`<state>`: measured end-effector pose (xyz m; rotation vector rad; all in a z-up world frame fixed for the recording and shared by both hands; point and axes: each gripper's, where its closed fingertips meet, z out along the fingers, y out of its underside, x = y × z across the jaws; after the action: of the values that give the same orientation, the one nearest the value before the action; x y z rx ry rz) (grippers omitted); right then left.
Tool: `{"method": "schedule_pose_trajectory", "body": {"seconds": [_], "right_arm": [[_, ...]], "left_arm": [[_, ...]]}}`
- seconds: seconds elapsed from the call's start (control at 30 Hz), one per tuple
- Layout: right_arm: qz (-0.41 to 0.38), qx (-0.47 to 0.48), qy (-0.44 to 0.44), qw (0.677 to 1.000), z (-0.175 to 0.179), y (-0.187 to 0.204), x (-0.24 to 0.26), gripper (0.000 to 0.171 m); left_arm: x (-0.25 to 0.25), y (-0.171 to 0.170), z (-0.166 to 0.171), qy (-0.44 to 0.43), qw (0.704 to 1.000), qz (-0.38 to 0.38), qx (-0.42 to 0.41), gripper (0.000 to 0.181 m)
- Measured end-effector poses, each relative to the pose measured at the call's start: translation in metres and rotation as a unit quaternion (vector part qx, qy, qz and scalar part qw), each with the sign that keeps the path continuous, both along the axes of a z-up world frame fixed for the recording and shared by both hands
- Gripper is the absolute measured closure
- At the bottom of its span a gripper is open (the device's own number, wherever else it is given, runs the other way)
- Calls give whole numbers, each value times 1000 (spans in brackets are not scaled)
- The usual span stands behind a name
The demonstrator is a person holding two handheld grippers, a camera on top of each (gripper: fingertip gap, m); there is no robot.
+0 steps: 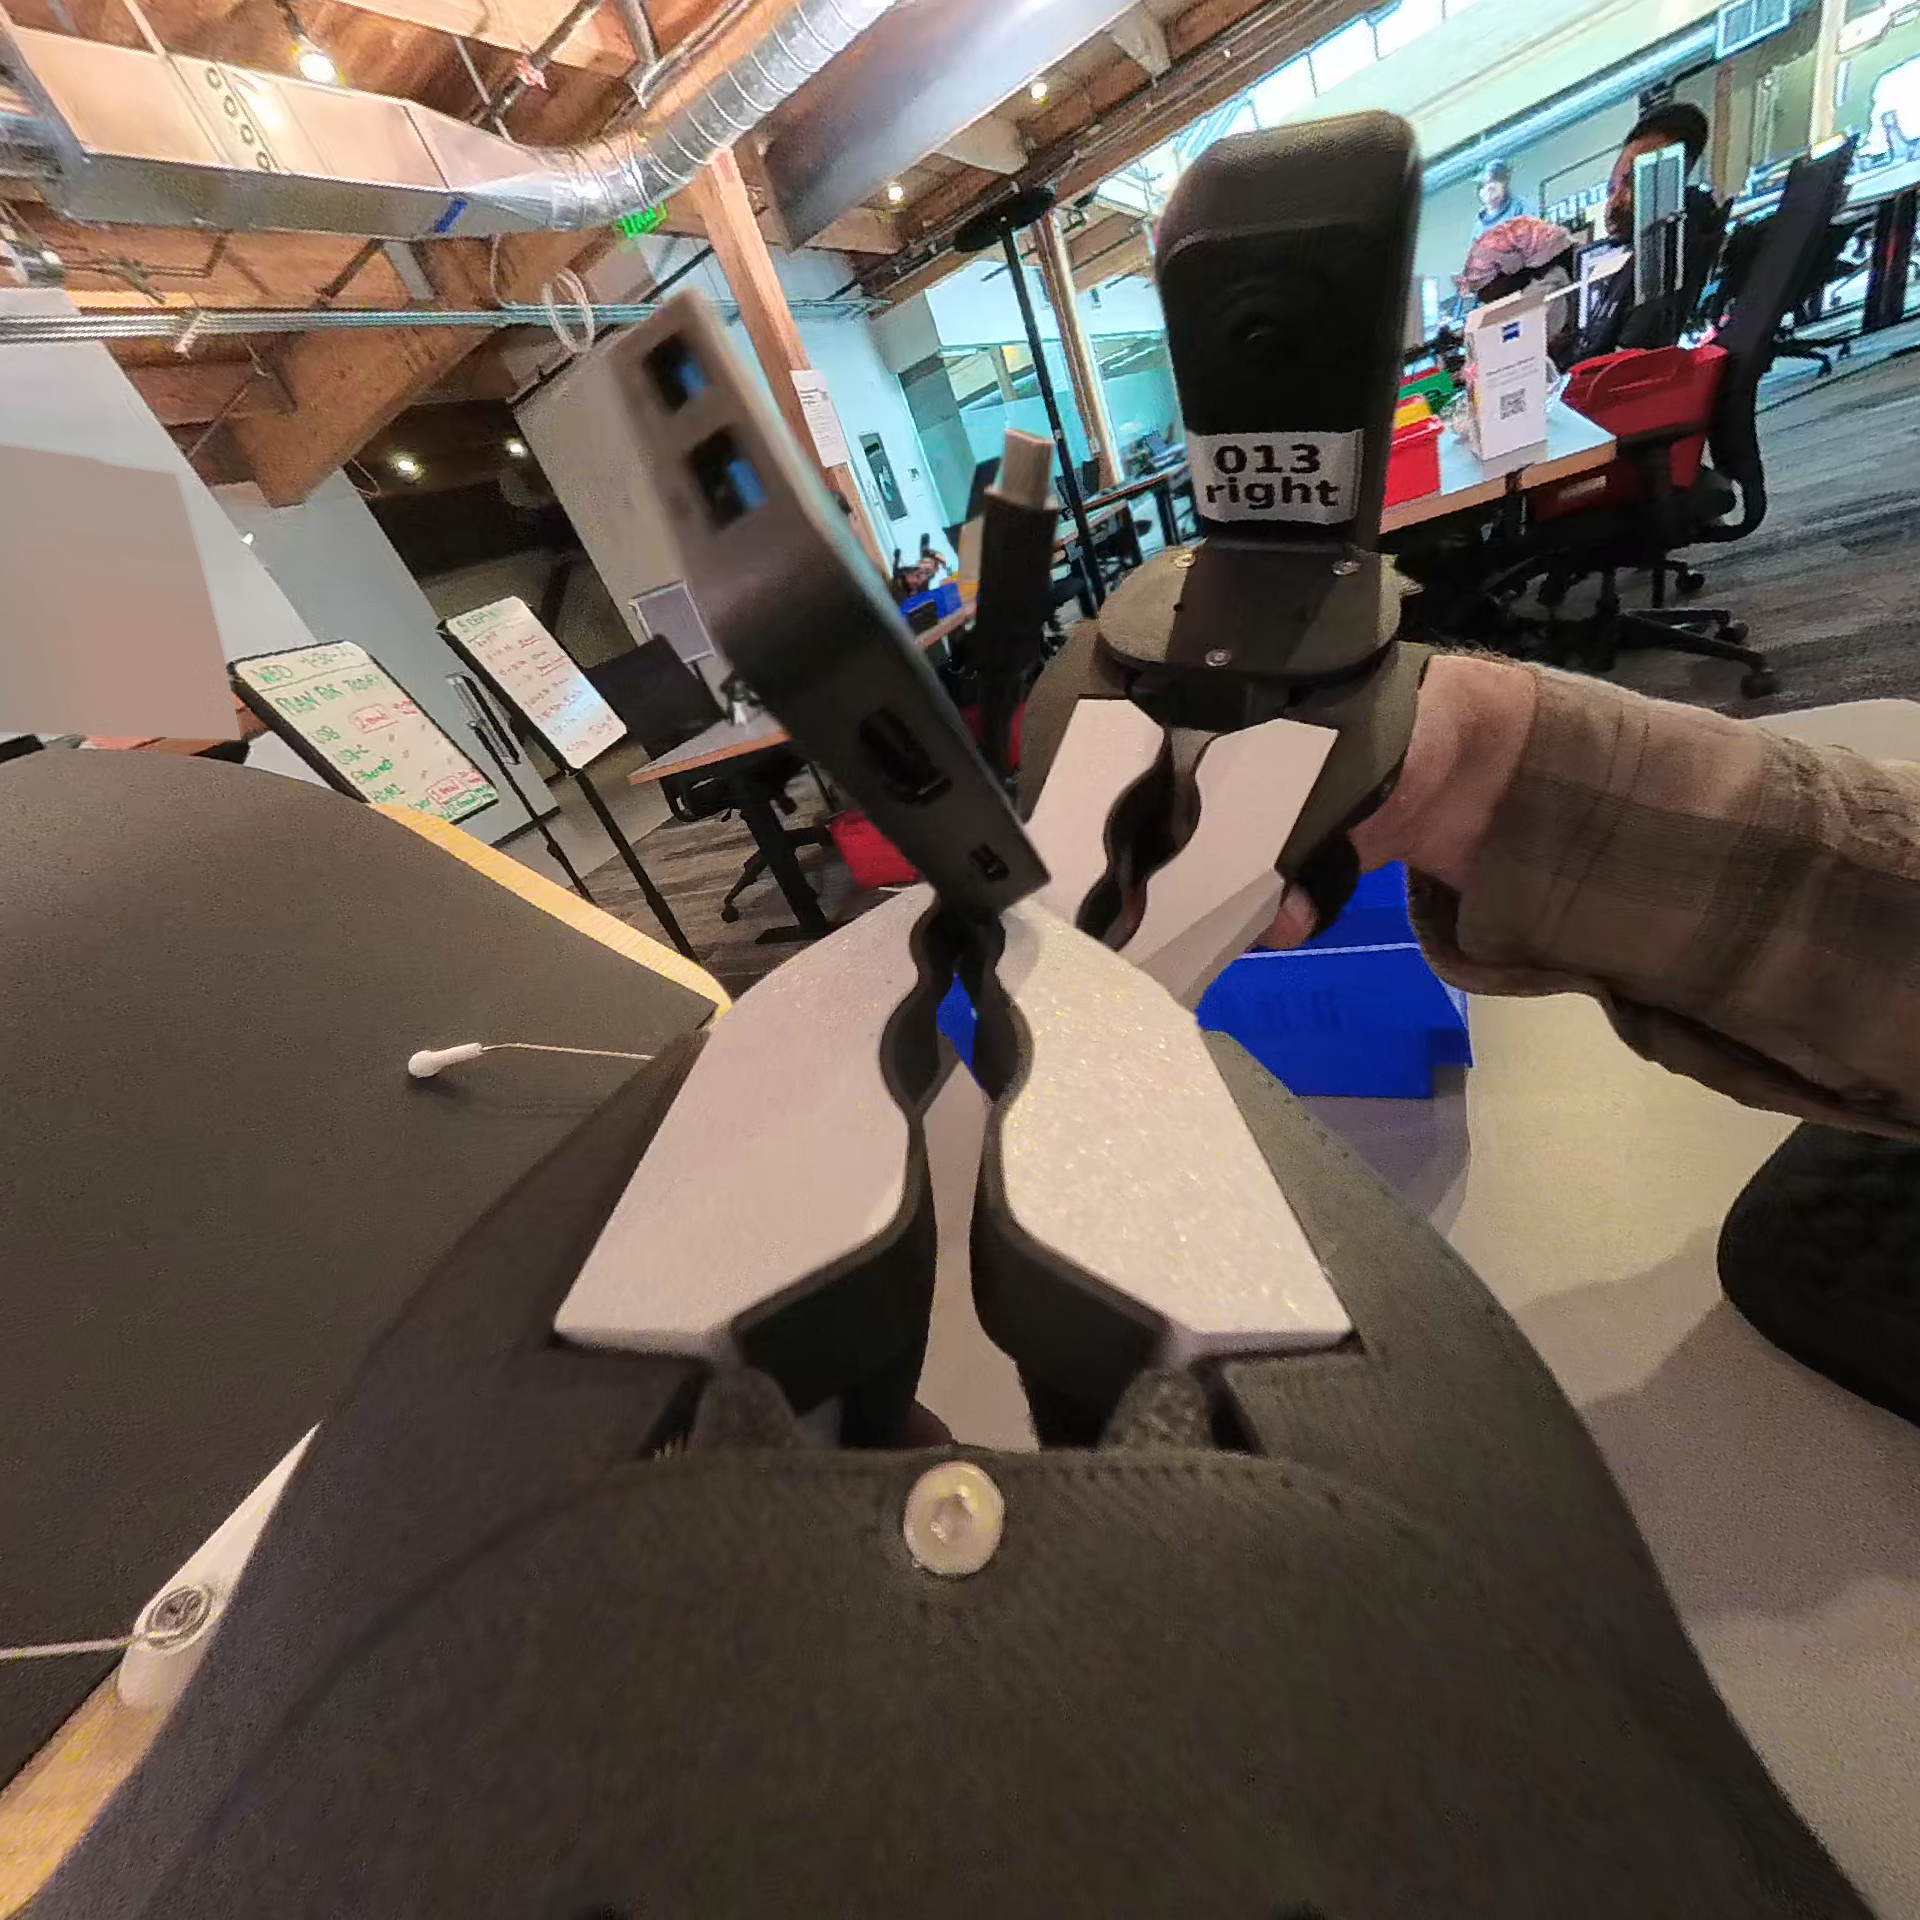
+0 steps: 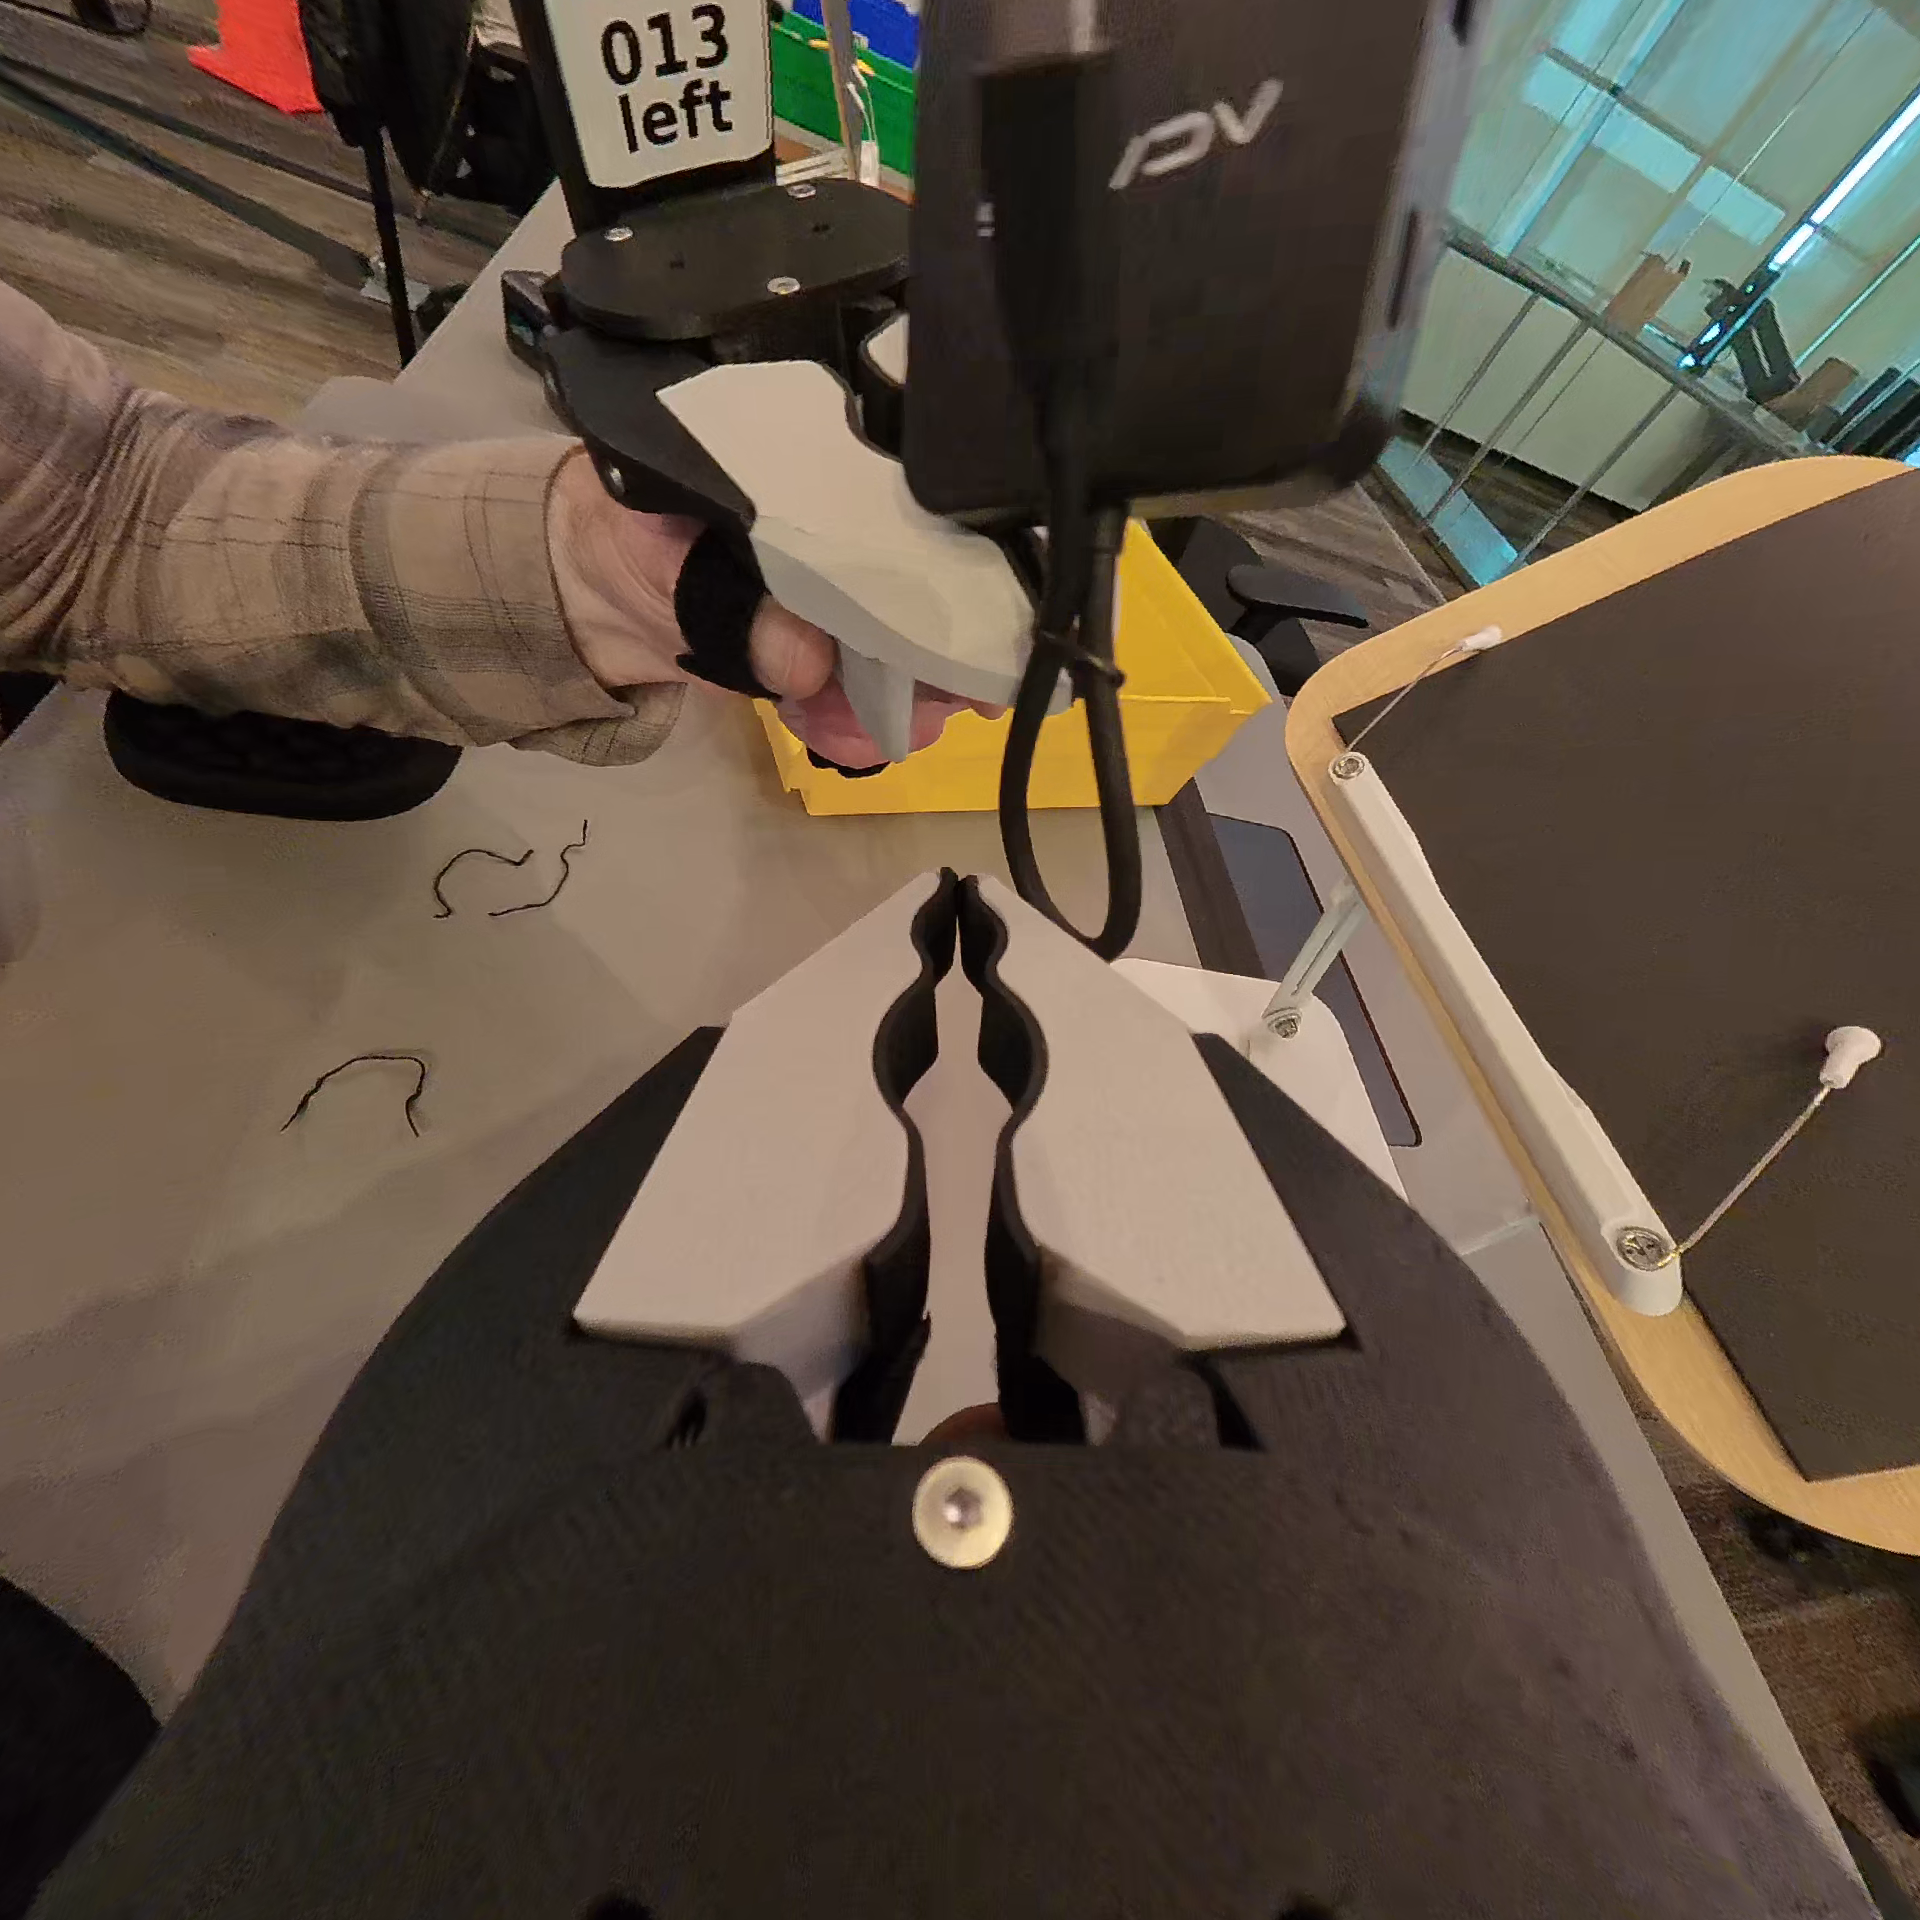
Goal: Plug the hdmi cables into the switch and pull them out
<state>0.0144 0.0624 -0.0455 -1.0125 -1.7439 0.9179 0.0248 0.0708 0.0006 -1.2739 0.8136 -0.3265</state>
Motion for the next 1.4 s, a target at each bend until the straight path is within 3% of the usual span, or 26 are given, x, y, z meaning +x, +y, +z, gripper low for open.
{"method": "schedule_pose_trajectory", "body": {"seconds": [0.37,1.1,1.4], "right_arm": [[-16,10,-3,1000,-3,6,-3,171],[9,-31,-43,999,-13,-2,9,160],[-34,-17,-24,999,-11,14,-1,171]], "left_arm": [[7,-5,-7,35,999,-18,-1,180],[-4,-1,-3,12,1000,-10,-7,180],[5,-7,-7,15,999,-43,-19,180]]}}
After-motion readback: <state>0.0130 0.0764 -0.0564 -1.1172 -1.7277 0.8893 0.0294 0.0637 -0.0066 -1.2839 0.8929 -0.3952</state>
